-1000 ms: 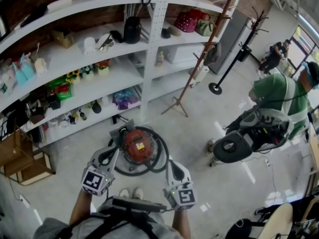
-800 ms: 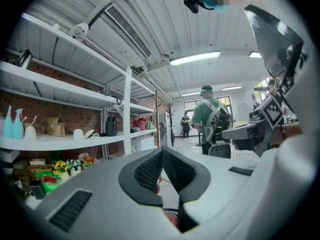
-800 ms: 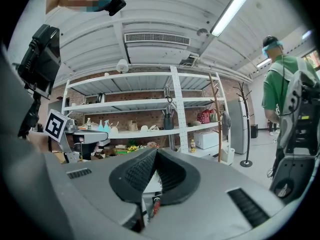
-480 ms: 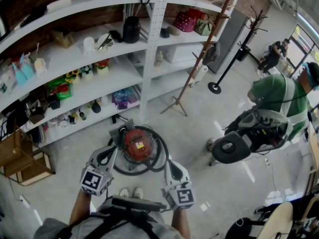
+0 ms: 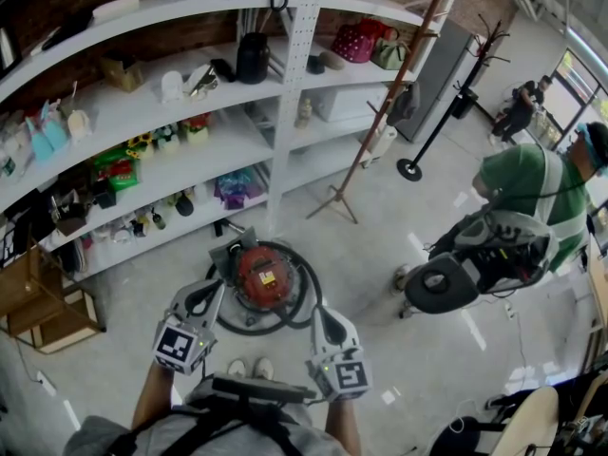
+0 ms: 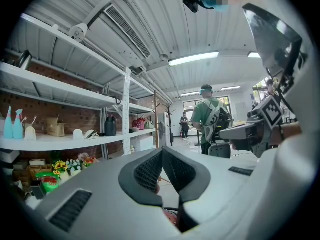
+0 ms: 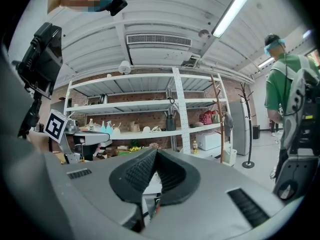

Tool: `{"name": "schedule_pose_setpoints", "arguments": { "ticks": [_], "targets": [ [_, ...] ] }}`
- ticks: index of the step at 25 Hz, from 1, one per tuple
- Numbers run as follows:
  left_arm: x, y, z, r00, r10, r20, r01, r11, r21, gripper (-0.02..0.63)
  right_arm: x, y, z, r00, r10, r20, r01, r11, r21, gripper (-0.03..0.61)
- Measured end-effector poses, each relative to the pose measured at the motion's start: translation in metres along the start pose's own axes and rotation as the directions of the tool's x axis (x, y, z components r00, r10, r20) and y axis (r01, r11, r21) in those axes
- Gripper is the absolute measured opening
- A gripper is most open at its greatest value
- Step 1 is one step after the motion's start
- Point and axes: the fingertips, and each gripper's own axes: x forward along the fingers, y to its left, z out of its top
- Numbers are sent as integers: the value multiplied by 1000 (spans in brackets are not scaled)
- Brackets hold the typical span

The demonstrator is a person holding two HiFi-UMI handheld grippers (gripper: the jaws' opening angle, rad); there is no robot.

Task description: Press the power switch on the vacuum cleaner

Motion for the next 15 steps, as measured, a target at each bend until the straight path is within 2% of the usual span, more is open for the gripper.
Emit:
{"name": "schedule_pose_setpoints", "arguments": {
  "ticks": [15],
  "targets": [
    [-10,-1,-2,1000,-7,0,7,1000,4,9,-1,11,1,1000,14,19,-15,999,39,5]
  ]
}}
